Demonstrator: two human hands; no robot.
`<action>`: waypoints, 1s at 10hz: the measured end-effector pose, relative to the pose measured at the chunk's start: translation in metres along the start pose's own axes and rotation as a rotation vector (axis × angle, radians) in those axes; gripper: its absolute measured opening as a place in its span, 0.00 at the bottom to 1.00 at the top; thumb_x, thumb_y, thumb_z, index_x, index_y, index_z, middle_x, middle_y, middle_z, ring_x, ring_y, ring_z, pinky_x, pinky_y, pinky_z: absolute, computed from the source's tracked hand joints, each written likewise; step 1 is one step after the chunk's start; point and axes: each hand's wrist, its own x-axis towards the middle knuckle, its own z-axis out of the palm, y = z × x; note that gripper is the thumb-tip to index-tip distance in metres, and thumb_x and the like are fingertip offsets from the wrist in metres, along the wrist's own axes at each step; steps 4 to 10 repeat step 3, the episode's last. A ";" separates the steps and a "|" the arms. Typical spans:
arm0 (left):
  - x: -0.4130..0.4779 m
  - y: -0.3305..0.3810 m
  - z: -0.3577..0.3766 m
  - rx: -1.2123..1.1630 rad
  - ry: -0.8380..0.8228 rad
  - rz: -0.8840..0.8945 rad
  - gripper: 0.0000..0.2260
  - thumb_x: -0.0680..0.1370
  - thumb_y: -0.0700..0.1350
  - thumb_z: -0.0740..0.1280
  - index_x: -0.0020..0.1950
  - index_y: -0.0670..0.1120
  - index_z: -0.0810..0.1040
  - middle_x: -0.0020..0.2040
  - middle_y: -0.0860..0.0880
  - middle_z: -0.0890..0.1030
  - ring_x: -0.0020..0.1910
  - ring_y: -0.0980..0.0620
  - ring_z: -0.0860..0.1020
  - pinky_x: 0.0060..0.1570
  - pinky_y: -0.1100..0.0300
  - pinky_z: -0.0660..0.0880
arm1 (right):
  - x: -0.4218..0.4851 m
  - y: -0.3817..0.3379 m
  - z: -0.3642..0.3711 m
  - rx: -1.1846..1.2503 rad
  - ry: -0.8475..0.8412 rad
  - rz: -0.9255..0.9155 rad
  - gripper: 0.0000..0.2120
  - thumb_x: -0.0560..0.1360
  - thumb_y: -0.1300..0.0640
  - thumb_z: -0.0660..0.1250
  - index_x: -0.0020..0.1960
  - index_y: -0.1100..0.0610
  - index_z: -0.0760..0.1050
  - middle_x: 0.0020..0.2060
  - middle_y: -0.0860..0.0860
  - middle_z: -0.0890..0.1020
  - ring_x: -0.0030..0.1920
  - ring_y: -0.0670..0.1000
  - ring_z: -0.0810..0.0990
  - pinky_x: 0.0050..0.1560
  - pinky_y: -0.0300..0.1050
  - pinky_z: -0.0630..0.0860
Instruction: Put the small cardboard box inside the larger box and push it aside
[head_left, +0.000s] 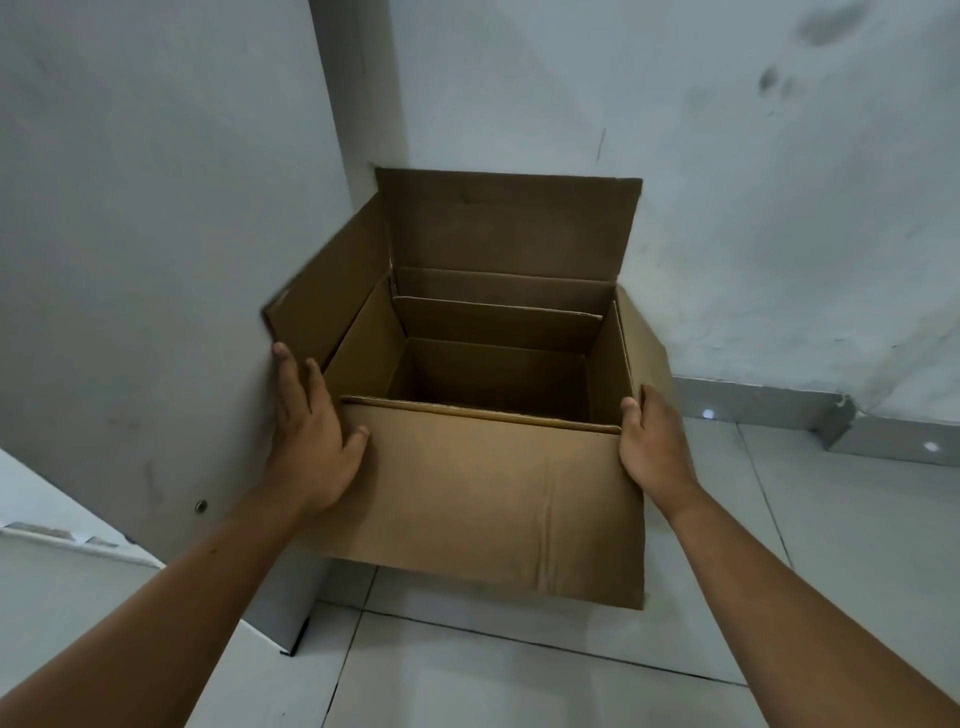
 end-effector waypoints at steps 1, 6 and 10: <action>-0.005 0.005 -0.010 -0.002 -0.051 -0.018 0.40 0.78 0.50 0.63 0.77 0.40 0.38 0.75 0.43 0.27 0.76 0.45 0.31 0.75 0.52 0.42 | -0.006 -0.006 -0.013 -0.089 -0.049 0.000 0.23 0.80 0.48 0.53 0.72 0.57 0.61 0.70 0.59 0.68 0.71 0.61 0.65 0.71 0.61 0.63; -0.007 0.033 -0.028 -0.071 -0.095 -0.057 0.36 0.78 0.50 0.63 0.78 0.45 0.45 0.78 0.44 0.34 0.78 0.43 0.39 0.76 0.48 0.48 | -0.012 -0.029 -0.047 -0.076 -0.082 -0.051 0.20 0.81 0.49 0.52 0.68 0.57 0.66 0.67 0.59 0.71 0.69 0.60 0.68 0.71 0.62 0.63; -0.007 0.033 -0.028 -0.071 -0.095 -0.057 0.36 0.78 0.50 0.63 0.78 0.45 0.45 0.78 0.44 0.34 0.78 0.43 0.39 0.76 0.48 0.48 | -0.012 -0.029 -0.047 -0.076 -0.082 -0.051 0.20 0.81 0.49 0.52 0.68 0.57 0.66 0.67 0.59 0.71 0.69 0.60 0.68 0.71 0.62 0.63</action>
